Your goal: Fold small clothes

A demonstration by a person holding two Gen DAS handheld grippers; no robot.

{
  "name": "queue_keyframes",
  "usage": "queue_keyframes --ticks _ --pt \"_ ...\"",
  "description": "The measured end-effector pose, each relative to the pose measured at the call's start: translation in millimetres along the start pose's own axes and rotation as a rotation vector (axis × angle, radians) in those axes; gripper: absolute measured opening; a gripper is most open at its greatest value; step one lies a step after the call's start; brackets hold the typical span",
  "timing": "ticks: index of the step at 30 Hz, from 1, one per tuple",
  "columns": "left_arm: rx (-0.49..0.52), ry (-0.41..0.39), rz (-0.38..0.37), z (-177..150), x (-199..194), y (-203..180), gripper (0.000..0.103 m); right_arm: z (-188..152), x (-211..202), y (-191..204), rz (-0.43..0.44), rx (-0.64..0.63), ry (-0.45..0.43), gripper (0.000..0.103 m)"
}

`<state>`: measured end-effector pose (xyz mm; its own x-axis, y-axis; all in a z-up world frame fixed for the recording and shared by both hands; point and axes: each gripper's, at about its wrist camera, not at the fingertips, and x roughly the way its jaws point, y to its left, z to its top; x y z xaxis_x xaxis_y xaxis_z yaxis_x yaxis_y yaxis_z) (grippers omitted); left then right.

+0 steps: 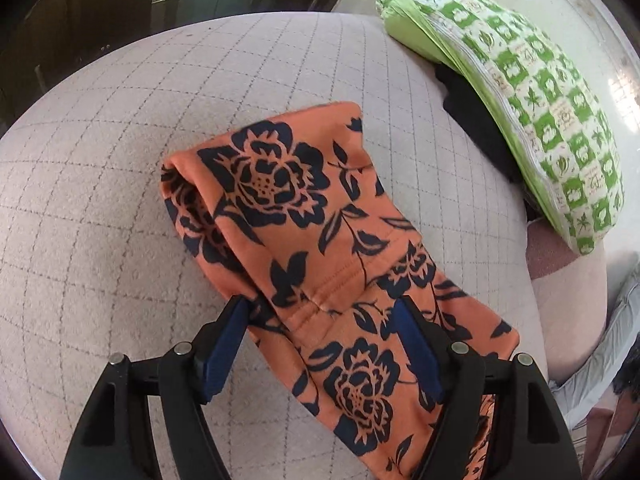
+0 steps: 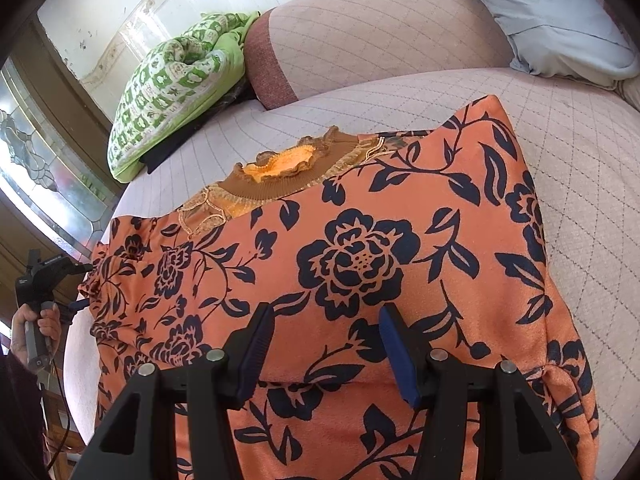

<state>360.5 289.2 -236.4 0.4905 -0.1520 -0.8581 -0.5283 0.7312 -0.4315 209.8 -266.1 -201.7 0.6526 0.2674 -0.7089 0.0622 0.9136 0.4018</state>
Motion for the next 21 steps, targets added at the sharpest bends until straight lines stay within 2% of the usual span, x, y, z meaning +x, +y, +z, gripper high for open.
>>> queue_keyframes --ticks 2,5,9,12,16,19,21 --pt "-0.03 -0.008 -0.035 1.9 -4.6 6.5 0.069 0.0 0.8 -0.1 -0.002 -0.001 0.002 0.058" --pt "-0.028 0.01 -0.066 0.8 -14.3 13.4 0.069 -0.3 1.2 0.0 -0.007 -0.004 0.004 0.058" --pt "-0.074 -0.043 -0.109 3.4 -31.4 29.1 0.069 0.2 2.6 0.9 -0.012 -0.008 0.004 0.058" --pt "-0.08 -0.037 -0.104 13.0 -27.1 32.5 0.069 -1.4 4.4 2.5 -0.022 -0.017 0.006 0.058" --pt "-0.107 -0.032 -0.176 14.7 -13.6 31.4 0.069 -2.2 5.0 4.8 -0.033 -0.032 0.001 0.058" --pt "-0.102 -0.052 -0.193 15.1 -5.1 30.5 0.068 -2.4 5.9 4.0 -0.035 -0.035 0.003 0.058" --pt "-0.11 -0.071 -0.21 17.2 -4.3 34.3 0.063 -2.7 6.0 4.6 -0.038 -0.041 0.003 0.058"
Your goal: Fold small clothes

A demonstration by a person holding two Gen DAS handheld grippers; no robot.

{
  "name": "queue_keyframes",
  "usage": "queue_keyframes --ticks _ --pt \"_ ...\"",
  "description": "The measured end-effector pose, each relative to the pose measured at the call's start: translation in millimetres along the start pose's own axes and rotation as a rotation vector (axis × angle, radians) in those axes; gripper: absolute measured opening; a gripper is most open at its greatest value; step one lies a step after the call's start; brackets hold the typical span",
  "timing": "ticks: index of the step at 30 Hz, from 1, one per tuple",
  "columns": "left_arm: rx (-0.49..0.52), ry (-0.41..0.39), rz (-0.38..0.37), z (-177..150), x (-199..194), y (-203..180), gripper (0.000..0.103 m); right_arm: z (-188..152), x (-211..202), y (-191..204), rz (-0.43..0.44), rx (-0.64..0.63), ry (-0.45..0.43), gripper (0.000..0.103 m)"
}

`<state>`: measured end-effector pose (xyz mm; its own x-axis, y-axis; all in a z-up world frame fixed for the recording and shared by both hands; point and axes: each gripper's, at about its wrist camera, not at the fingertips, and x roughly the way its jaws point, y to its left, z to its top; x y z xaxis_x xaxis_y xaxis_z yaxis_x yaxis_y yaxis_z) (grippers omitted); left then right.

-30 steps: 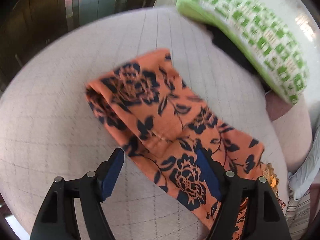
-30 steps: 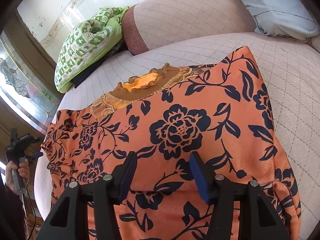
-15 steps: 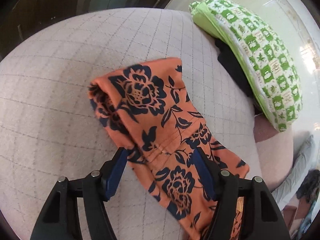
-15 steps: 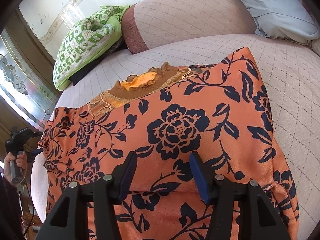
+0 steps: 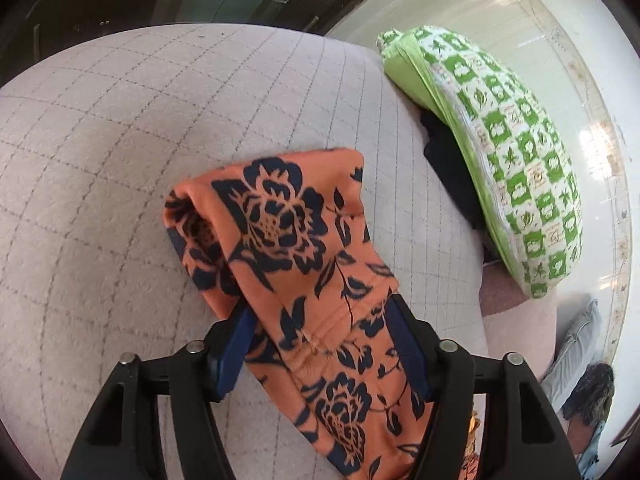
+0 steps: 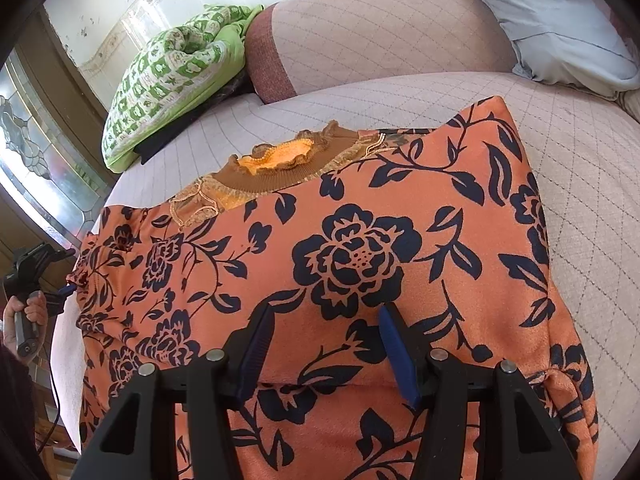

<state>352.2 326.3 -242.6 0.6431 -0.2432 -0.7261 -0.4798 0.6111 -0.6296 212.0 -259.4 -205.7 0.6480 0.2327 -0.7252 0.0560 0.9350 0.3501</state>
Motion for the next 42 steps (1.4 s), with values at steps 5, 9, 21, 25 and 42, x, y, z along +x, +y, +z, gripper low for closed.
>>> queue_keyframes --ticks 5,9,21,25,42 --pt "-0.063 0.008 -0.073 6.7 -7.9 9.9 0.058 0.0 0.5 1.7 -0.007 -0.012 0.0 0.058" --pt "-0.007 -0.016 -0.032 9.6 -7.6 2.6 0.058 0.4 1.2 2.7 -0.012 -0.012 -0.002 0.058" --pt "-0.052 -0.039 0.029 10.7 17.4 7.9 0.005 -1.5 -1.0 6.2 -0.041 -0.043 -0.039 0.055" --pt "0.032 -0.074 -0.008 -9.0 -6.5 -19.0 0.004 0.4 -8.8 5.5 -0.031 -0.032 -0.069 0.052" --pt "0.356 0.132 -0.449 -222.2 -75.5 -224.2 0.004 7.2 -38.8 -26.2 0.839 0.343 0.044 0.075"
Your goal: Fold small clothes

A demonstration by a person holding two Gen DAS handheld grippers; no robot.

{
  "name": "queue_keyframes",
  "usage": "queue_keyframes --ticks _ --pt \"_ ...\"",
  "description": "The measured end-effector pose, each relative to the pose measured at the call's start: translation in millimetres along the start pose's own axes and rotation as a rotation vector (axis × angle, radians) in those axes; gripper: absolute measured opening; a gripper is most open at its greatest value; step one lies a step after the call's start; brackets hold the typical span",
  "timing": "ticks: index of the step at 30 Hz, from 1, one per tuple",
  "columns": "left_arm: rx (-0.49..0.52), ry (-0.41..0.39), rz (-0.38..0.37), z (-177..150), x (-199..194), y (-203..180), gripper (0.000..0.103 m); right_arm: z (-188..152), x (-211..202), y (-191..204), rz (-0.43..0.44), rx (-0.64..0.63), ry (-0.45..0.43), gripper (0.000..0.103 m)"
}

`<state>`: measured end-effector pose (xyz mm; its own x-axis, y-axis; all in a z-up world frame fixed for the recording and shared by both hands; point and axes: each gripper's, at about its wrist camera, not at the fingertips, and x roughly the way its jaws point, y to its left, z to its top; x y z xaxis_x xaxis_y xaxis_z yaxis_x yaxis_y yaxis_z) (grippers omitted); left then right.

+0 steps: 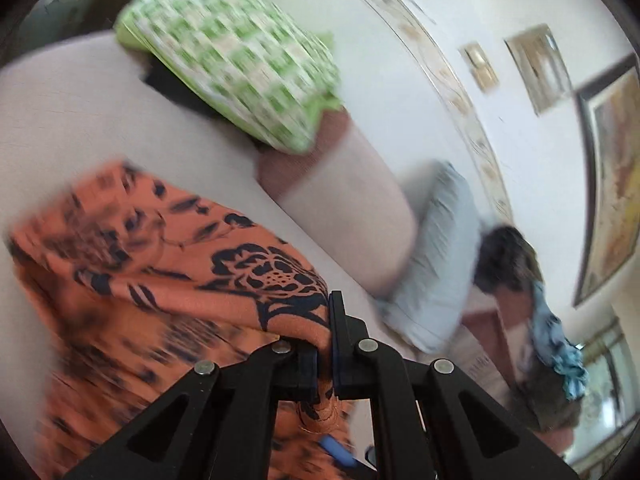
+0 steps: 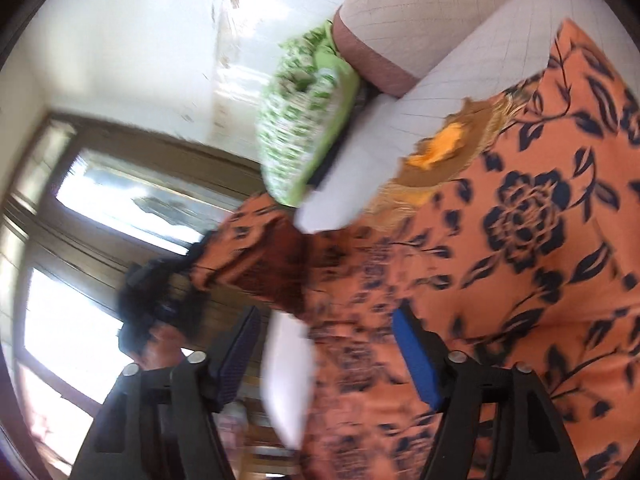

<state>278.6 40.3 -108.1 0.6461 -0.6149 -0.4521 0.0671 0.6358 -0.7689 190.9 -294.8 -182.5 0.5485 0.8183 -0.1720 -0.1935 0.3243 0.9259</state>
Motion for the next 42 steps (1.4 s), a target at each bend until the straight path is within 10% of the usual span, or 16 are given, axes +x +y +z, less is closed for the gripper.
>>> queue_keyframes --ticks 16,18,20,23,28,32,38,42 --pt "-0.109 0.208 -0.11 -116.7 106.8 -46.5 0.004 17.4 -44.2 -66.4 0.202 0.41 -0.197 0.084" --pt "-0.091 0.221 -0.078 -120.8 108.0 -41.1 0.004 18.1 -59.0 -67.4 0.134 0.394 -0.271 0.075" --pt "-0.071 0.235 -0.043 -123.8 111.7 -36.7 0.005 22.4 -71.4 -66.0 0.075 0.358 -0.311 0.032" --pt "-0.011 0.299 0.024 -131.5 116.9 -28.2 0.01 31.9 -78.1 -54.4 -0.089 0.256 -0.322 0.014" --pt "0.086 0.498 0.144 -155.6 136.6 -14.7 0.052 40.1 -72.6 -48.6 -0.231 0.182 -0.317 0.011" --pt "0.156 0.554 0.156 -161.6 122.8 -1.0 0.053 48.5 -67.9 -46.5 -0.319 0.119 -0.337 0.009" --pt "0.186 0.324 0.199 -104.6 65.1 28.6 0.054 63.3 -80.2 -41.7 -0.394 0.048 -0.401 0.008" --pt "0.185 0.074 0.371 -63.1 26.5 50.5 0.062 71.3 -95.4 -36.2 -0.445 -0.002 -0.483 0.007"
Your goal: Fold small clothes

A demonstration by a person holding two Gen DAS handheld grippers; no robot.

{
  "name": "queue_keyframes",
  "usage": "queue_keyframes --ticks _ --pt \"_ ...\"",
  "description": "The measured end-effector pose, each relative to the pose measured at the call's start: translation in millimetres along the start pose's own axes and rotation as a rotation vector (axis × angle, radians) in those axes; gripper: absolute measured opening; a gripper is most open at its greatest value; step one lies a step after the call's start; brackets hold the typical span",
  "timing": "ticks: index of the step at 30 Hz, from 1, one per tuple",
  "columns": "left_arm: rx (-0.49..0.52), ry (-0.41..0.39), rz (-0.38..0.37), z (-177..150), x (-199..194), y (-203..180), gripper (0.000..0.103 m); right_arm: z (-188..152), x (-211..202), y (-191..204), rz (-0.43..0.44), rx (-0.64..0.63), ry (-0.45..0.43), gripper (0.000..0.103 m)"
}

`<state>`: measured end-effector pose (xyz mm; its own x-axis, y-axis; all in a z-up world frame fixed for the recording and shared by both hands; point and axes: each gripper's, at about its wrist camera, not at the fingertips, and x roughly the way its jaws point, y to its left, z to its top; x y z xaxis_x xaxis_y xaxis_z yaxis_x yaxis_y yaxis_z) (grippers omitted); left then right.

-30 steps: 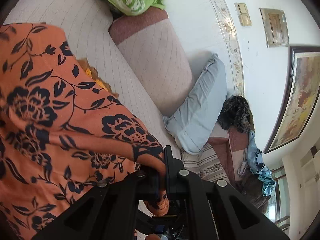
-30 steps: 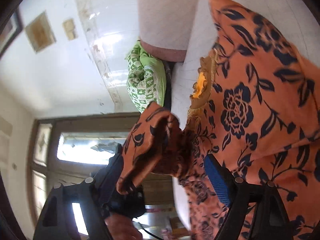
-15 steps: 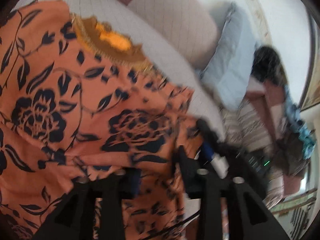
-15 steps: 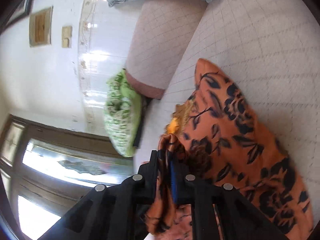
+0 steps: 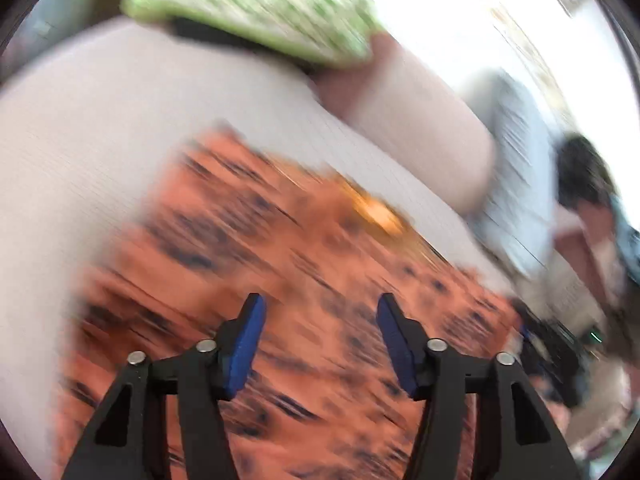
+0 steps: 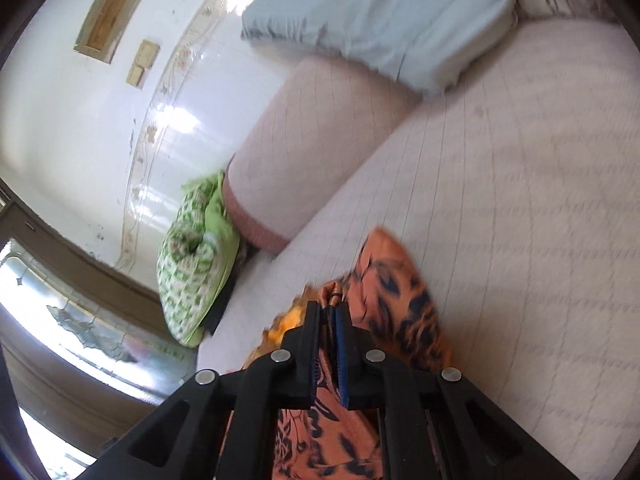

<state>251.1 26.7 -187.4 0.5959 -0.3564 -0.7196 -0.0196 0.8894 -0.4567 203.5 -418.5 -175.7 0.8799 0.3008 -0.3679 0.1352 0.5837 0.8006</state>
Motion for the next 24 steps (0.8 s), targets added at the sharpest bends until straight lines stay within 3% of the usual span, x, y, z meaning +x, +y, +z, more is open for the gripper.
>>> queue_keyframes --ticks 2,4,7,9,13,16,19,22,24 --pt "-0.014 -0.063 0.077 6.1 -2.3 15.8 0.062 6.5 3.3 -2.1 -0.04 -0.04 -0.021 0.007" --pt "-0.038 -0.064 0.113 8.4 5.8 26.6 0.062 9.3 18.2 -4.2 -0.077 -0.07 -0.012 0.007" --pt "-0.045 -0.069 0.117 12.6 15.4 30.2 0.062 10.0 40.3 2.8 -0.197 -0.18 0.003 0.008" --pt "-0.04 -0.104 0.12 18.9 14.4 30.7 0.062 9.0 42.1 9.3 -0.278 -0.271 -0.046 0.007" --pt "-0.024 -0.2 0.143 28.5 10.0 28.2 0.063 19.7 34.6 -9.2 -0.334 -0.19 -0.054 0.007" --pt "-0.03 -0.141 0.127 36.3 21.4 35.7 0.063 25.9 19.8 -18.3 -0.393 -0.153 -0.089 0.007" --pt "0.0 -0.015 0.138 38.6 47.2 37.6 0.064 28.8 8.4 -6.6 -0.248 -0.117 -0.053 0.008" --pt "0.052 -0.015 0.187 36.1 50.9 34.5 0.064 13.5 6.8 29.4 -0.103 -0.186 0.034 0.009" --pt "0.041 -0.026 0.209 37.9 47.9 36.6 0.064 -7.4 21.0 49.6 -0.121 -0.264 0.138 0.009"
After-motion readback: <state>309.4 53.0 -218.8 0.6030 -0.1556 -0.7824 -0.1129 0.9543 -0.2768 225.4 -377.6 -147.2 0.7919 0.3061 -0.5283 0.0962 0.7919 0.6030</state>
